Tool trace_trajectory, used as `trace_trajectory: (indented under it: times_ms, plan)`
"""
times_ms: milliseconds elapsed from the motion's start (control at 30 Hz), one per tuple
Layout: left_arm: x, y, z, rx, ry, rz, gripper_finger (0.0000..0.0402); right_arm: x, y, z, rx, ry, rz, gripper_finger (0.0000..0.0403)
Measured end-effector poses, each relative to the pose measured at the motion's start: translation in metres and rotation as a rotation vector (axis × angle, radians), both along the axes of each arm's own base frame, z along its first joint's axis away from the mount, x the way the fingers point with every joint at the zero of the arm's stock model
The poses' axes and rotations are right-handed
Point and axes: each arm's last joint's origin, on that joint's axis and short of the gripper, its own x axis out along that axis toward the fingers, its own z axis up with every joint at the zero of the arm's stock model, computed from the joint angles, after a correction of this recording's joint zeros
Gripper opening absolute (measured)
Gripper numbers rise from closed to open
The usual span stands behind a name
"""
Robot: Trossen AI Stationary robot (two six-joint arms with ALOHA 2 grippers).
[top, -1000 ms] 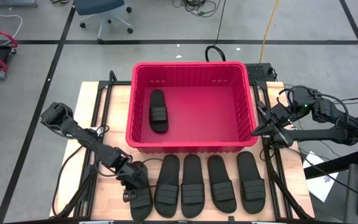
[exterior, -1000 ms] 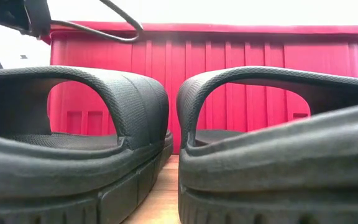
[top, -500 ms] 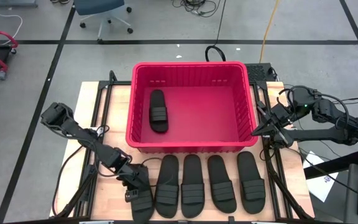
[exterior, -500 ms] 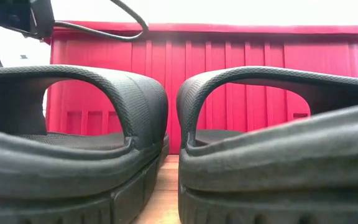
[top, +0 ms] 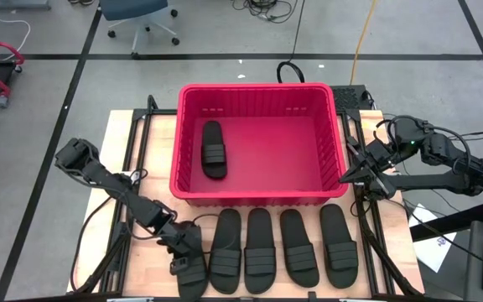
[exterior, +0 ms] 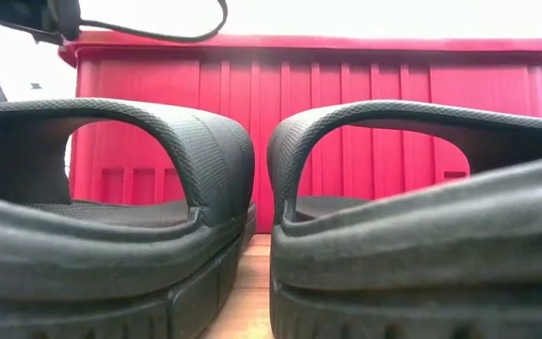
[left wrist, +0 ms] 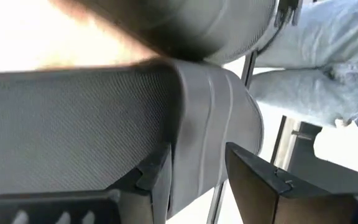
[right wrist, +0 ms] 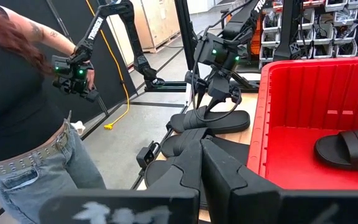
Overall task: Pick and place slides into bin
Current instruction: Put the black slide into the red bin
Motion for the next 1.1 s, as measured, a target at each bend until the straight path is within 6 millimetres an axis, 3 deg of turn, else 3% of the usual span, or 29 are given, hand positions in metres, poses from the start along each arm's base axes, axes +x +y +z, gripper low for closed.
trace_trajectory:
  times_ms: [700,1100]
  plan:
    - [-0.004,-0.011,-0.004,0.035,-0.025,0.018,0.0145,0.0,0.0,0.0,-0.02,-0.01,0.004,0.0]
    - [0.003,-0.022,-0.022,-0.013,0.018,-0.009,0.0142,0.0,0.0,0.0,-0.02,-0.012,0.004,0.0]
